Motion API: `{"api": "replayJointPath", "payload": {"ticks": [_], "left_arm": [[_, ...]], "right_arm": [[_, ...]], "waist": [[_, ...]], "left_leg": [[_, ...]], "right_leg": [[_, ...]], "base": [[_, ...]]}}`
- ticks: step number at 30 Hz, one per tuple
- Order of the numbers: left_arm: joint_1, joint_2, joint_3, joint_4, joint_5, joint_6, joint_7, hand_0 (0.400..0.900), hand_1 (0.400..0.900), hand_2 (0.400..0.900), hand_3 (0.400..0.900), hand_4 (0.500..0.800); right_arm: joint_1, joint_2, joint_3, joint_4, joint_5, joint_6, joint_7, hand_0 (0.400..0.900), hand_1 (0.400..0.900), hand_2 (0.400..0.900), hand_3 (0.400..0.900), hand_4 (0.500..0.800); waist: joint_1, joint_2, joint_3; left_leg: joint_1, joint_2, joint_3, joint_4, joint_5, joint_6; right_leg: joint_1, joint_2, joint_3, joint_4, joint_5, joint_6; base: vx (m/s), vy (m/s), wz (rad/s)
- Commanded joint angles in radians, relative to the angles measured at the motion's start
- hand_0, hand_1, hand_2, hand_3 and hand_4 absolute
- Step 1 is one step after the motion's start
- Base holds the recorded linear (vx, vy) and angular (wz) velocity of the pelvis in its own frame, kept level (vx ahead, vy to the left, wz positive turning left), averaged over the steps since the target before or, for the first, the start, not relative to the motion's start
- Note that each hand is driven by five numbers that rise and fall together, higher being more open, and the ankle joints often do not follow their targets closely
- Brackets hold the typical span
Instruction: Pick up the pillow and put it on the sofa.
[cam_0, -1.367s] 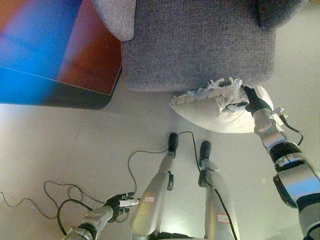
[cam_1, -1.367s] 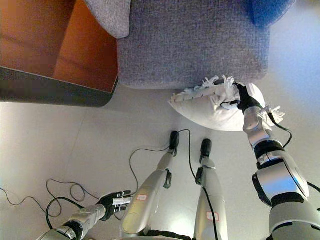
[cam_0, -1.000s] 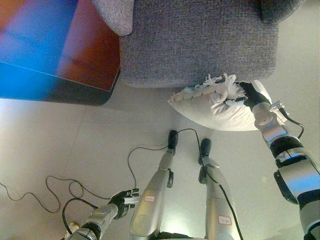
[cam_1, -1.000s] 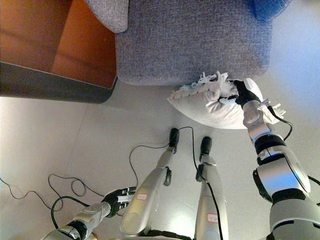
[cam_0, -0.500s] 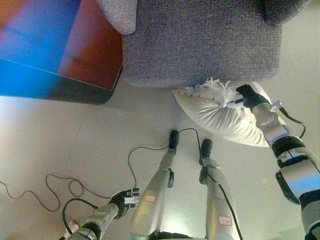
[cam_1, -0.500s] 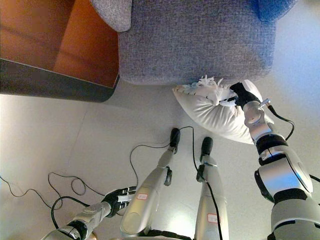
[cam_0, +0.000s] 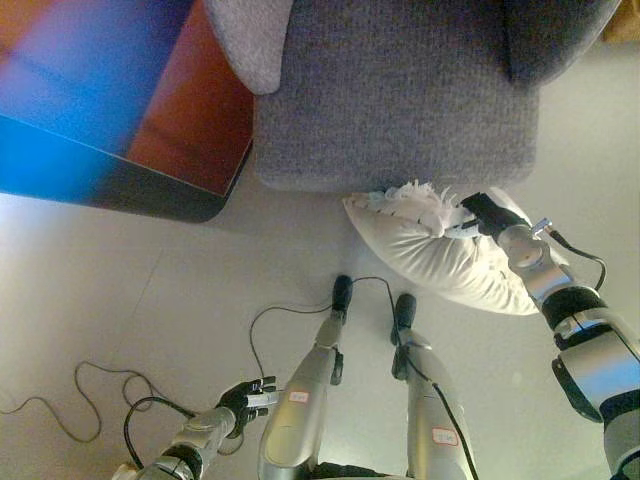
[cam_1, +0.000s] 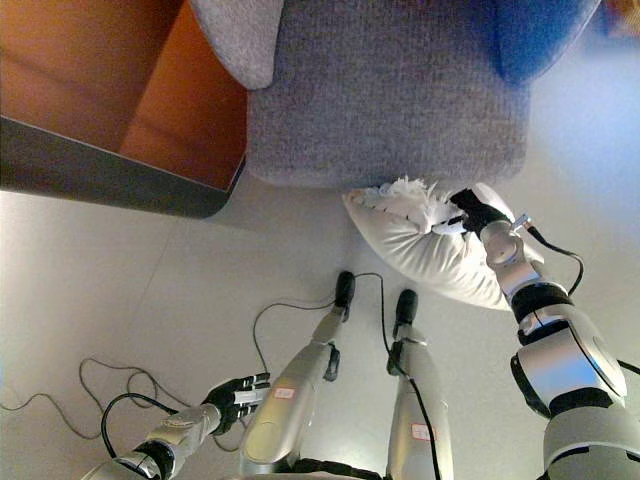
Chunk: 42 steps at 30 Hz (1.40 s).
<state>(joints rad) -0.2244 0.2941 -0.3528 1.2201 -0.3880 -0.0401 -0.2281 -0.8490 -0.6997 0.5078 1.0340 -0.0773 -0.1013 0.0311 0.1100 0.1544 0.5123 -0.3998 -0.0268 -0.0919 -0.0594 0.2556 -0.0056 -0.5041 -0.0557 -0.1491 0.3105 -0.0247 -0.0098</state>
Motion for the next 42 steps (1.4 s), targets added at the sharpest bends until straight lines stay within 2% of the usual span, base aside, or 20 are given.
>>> {"api": "replayJointPath", "payload": {"ticks": [1, 10, 18, 22, 24, 28, 36, 39, 42], "left_arm": [[0.044, 0.074, 0.034, 0.073, 0.060, 0.034, -0.004, 0.900, 0.900, 0.900, 0.900, 0.800], [0.118, 0.103, 0.089, 0.065, 0.135, 0.084, -0.036, 0.900, 0.900, 0.900, 0.900, 0.800], [0.188, 0.086, 0.142, 0.089, 0.208, 0.130, -0.029, 0.900, 0.900, 0.900, 0.900, 0.800], [0.208, 0.083, 0.156, 0.099, 0.239, 0.151, -0.030, 0.900, 0.900, 0.900, 0.900, 0.800], [0.221, 0.086, 0.157, 0.106, 0.250, 0.162, -0.028, 0.900, 0.900, 0.900, 0.900, 0.800], [0.237, 0.091, 0.156, 0.118, 0.276, 0.182, -0.021, 0.900, 0.900, 0.900, 0.900, 0.800], [0.253, 0.096, 0.139, 0.131, 0.273, 0.200, -0.021, 0.900, 0.900, 0.900, 0.900, 0.800], [0.261, 0.093, 0.127, 0.131, 0.259, 0.207, -0.019, 0.900, 0.900, 0.900, 0.900, 0.800], [0.252, 0.099, 0.115, 0.131, 0.249, 0.208, -0.023, 0.900, 0.900, 0.900, 0.900, 0.800]], "right_arm": [[-0.077, -0.101, 0.008, -0.212, 0.040, -0.130, 0.026, 0.400, 0.400, 0.400, 0.400, 0.500], [0.020, -0.158, -0.039, -0.451, 0.083, -0.139, 0.136, 0.400, 0.400, 0.400, 0.400, 0.500], [0.023, -0.202, -0.092, -0.502, 0.137, -0.111, 0.234, 0.400, 0.400, 0.400, 0.400, 0.500], [-0.008, -0.231, -0.094, -0.489, 0.173, -0.086, 0.275, 0.400, 0.400, 0.400, 0.400, 0.500], [-0.061, -0.253, -0.082, -0.463, 0.215, -0.048, 0.303, 0.400, 0.400, 0.400, 0.400, 0.500], [-0.199, -0.282, -0.033, -0.369, 0.256, 0.010, 0.308, 0.400, 0.400, 0.400, 0.400, 0.500], [-0.432, -0.281, 0.082, -0.159, 0.237, 0.209, 0.331, 0.400, 0.400, 0.400, 0.400, 0.500], [-0.480, -0.267, 0.109, -0.088, 0.246, 0.255, 0.313, 0.400, 0.400, 0.400, 0.400, 0.500], [-0.526, -0.238, 0.110, -0.037, 0.308, 0.320, 0.253, 0.400, 0.400, 0.400, 0.400, 0.500]], "waist": [[-0.006, -0.087, -0.028], [-0.014, -0.163, -0.156], [-0.004, -0.224, -0.271], [0.006, -0.240, -0.305], [0.015, -0.252, -0.324], [0.037, -0.274, -0.350], [0.073, -0.298, -0.370], [0.087, -0.300, -0.368], [0.104, -0.301, -0.352]], "left_leg": [[0.110, -0.054, 0.028, 0.032, -0.153, 0.008], [0.267, -0.033, 0.046, -0.021, -0.190, -0.003], [0.360, -0.027, 0.044, -0.027, -0.215, -0.002], [0.386, -0.026, 0.041, -0.028, -0.223, -0.002], [0.402, -0.027, 0.036, -0.028, -0.226, -0.001], [0.426, -0.026, 0.022, -0.028, -0.232, -0.002], [0.441, -0.031, -0.004, -0.028, -0.231, 0.000], [0.445, -0.035, -0.014, -0.028, -0.228, 0.003], [0.432, -0.035, -0.025, -0.028, -0.223, 0.005]], "right_leg": [[0.140, -0.003, -0.014, -0.131, 0.048, 0.059], [0.333, -0.001, -0.022, -0.245, 0.058, 0.077], [0.456, 0.016, -0.018, -0.311, 0.063, 0.069], [0.491, 0.022, -0.019, -0.326, 0.062, 0.066], [0.512, 0.026, -0.022, -0.331, 0.061, 0.062], [0.545, 0.033, -0.031, -0.337, 0.055, 0.056], [0.576, 0.035, -0.042, -0.353, 0.059, 0.053], [0.585, 0.033, -0.048, -0.356, 0.061, 0.052], [0.577, 0.032, -0.057, -0.355, 0.063, 0.050]], "base": [[0.12, -0.025, -0.01], [0.16, -0.020, 0.03], [0.17, -0.009, 0.00], [0.13, -0.002, 0.01], [0.16, -0.004, 0.05], [0.14, -0.023, 0.09], [0.08, 0.007, 0.09], [0.08, 0.036, 0.09], [0.00, 0.011, 0.13]]}}
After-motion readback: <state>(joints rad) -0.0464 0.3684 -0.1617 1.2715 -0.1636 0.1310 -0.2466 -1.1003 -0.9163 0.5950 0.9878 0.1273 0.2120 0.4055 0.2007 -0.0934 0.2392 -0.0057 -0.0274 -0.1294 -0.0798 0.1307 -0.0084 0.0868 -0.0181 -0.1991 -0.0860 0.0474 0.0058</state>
